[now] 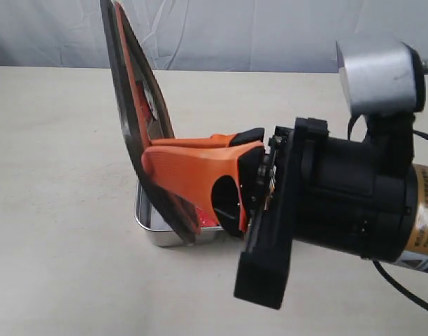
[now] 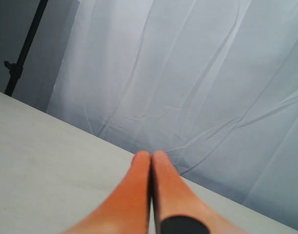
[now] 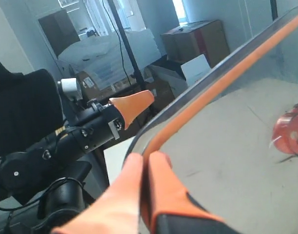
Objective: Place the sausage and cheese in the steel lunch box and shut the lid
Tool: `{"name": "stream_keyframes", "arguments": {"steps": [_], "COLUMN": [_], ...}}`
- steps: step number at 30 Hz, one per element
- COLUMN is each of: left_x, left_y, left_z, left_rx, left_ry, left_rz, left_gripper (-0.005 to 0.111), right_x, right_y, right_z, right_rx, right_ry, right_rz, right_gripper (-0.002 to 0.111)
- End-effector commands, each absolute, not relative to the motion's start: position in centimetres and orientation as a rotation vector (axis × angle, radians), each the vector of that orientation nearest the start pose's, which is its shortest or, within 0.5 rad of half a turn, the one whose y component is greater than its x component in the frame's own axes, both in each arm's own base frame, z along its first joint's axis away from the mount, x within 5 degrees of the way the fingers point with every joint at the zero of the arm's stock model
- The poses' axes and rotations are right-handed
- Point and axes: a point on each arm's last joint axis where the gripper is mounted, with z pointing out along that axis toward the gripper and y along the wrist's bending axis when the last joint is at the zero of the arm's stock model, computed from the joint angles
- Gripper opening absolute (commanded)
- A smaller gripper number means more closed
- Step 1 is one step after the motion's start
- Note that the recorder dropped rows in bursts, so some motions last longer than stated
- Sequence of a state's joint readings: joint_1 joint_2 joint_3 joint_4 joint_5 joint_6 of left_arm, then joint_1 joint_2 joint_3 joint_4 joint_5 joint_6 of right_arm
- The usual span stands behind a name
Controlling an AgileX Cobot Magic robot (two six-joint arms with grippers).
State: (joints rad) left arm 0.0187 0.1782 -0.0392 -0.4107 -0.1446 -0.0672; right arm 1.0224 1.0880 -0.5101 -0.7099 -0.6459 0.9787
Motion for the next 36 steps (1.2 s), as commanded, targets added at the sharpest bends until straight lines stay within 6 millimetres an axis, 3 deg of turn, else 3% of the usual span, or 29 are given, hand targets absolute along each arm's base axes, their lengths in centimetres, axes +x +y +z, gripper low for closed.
{"name": "stream_keyframes", "arguments": {"steps": [1,9,16,25,36], "left_x": [7.0,7.0,7.0,7.0,7.0], "left_y": [0.7,0.7,0.7,0.7,0.7], "left_z": [22.8,22.8,22.8,22.8,22.8], "left_rx": [-0.402,-0.402,-0.402,-0.402,-0.402], "left_ry": [1.427,1.427,1.427,1.427,1.427], "left_rz": [-0.318,-0.318,-0.318,-0.318,-0.318], "left_gripper": [0.000,0.000,0.000,0.000,0.000], "right_x": [8.0,9.3,10.0,10.6,10.3], "right_y": [19.7,17.0,15.2,15.8,16.0], "right_z": [28.7,26.6,26.3,24.5,24.1], "right_rx": [-0.773,-0.588,-0.442,-0.454,-0.514], "right_ry": [1.444,1.434,1.362,1.454,1.476], "right_rz": [1.492,1.547,1.635,1.636,1.641], "right_gripper": [-0.001,-0.001,-0.001,-0.001,-0.001]}}
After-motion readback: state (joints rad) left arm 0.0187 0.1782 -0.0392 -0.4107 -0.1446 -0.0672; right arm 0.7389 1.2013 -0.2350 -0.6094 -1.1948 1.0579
